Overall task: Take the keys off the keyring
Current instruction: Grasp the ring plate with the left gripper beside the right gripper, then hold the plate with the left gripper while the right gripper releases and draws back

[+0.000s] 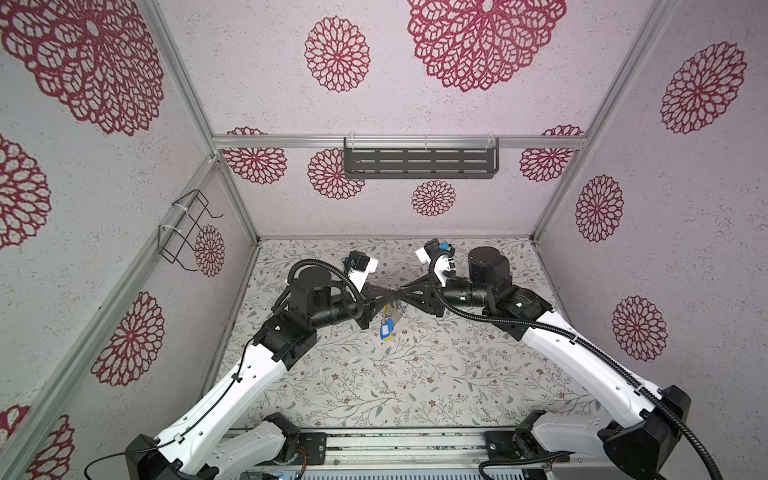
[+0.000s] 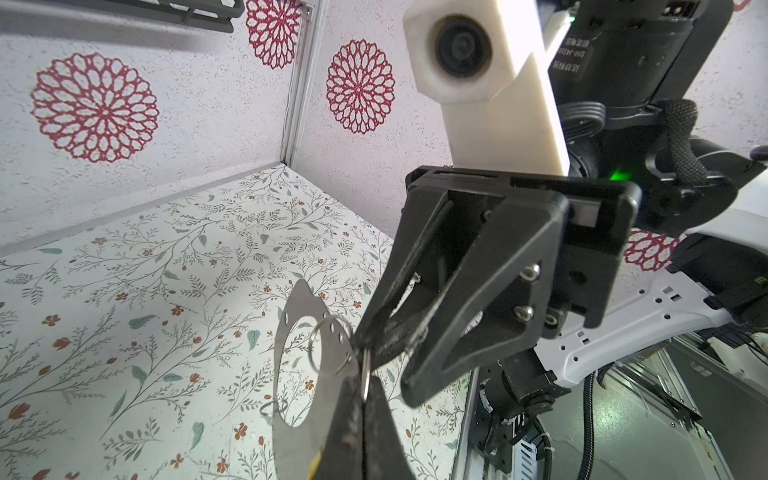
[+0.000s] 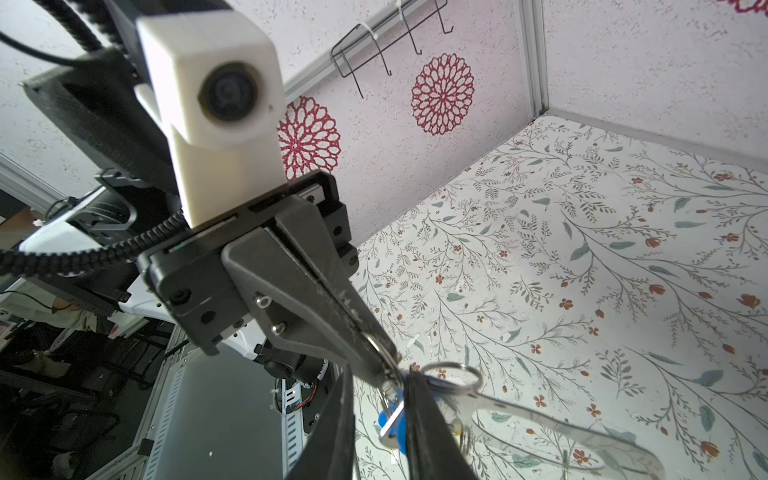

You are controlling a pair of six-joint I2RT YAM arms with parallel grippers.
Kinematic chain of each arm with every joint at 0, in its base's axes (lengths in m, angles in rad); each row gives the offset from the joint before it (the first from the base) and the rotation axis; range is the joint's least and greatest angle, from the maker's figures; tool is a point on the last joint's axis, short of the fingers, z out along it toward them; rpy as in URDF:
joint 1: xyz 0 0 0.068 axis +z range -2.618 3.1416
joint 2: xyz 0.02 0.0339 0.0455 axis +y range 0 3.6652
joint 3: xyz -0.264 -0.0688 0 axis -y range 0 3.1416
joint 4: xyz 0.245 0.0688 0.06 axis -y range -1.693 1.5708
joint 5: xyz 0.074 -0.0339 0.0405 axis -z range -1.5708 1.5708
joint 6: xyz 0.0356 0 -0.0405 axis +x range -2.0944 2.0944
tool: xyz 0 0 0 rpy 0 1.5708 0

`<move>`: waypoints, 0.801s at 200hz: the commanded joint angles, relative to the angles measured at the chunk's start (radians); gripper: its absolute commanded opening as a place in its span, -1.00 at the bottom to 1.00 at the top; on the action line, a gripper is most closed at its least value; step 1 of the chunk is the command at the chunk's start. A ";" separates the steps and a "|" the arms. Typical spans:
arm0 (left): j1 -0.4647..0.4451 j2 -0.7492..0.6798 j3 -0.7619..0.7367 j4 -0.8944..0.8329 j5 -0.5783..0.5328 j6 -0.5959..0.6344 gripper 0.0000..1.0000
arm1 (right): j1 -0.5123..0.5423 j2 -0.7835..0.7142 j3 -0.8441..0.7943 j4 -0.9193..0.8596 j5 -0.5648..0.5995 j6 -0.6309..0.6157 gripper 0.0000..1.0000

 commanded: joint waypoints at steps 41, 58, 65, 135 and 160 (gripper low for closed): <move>0.006 0.006 -0.001 0.089 0.043 -0.024 -1.00 | 0.000 -0.003 0.000 0.130 -0.055 0.048 -0.71; 0.006 0.008 -0.002 0.092 0.044 -0.025 -1.00 | 0.000 -0.001 -0.006 0.150 -0.060 0.058 -0.82; 0.007 0.007 -0.005 0.093 0.044 -0.025 -1.00 | 0.000 -0.001 -0.008 0.156 -0.061 0.062 -0.84; 0.016 0.005 -0.018 0.105 0.039 -0.031 -1.00 | -0.004 -0.027 -0.015 0.129 -0.025 0.036 -1.00; 0.042 0.003 -0.023 0.124 0.075 -0.055 -1.00 | -0.056 -0.062 0.008 0.046 -0.018 0.001 -0.69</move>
